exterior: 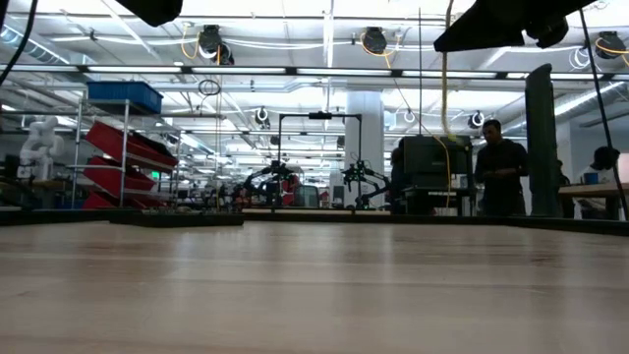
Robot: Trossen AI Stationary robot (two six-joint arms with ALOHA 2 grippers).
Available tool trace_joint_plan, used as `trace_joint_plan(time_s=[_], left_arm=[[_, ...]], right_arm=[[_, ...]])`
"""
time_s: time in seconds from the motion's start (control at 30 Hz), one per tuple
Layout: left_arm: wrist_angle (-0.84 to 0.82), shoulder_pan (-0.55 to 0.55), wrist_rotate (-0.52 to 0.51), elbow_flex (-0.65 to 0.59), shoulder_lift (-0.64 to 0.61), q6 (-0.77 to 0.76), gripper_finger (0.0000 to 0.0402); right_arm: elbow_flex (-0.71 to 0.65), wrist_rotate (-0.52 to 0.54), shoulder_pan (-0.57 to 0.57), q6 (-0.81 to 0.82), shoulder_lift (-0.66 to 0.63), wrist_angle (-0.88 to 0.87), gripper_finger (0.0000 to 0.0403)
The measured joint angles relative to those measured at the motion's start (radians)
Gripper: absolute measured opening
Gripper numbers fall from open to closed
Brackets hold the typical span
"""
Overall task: Coil cords
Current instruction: Coil the yellow wire onto the spool
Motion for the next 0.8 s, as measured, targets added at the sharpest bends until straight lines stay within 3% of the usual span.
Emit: trace_joint_plan(time_s=[0.2, 0.67, 0.8], left_arm=[[-0.017, 0.002, -0.022, 0.000, 0.000, 0.009, 0.0002], [-0.076, 0.030, -0.091, 0.000, 0.002, 0.010, 0.0002], [-0.083, 0.042, -0.099, 0.000, 0.002, 0.000, 0.0002]], right_arm=[[0.000, -0.003, 0.007, -0.090, 0.000, 0.088, 0.0003], [0.000, -0.033, 0.002, -0.105, 0.001, 0.153, 0.0001], [0.000, -0.049, -0.008, -0.220, 0.029, 0.278, 0.0000]])
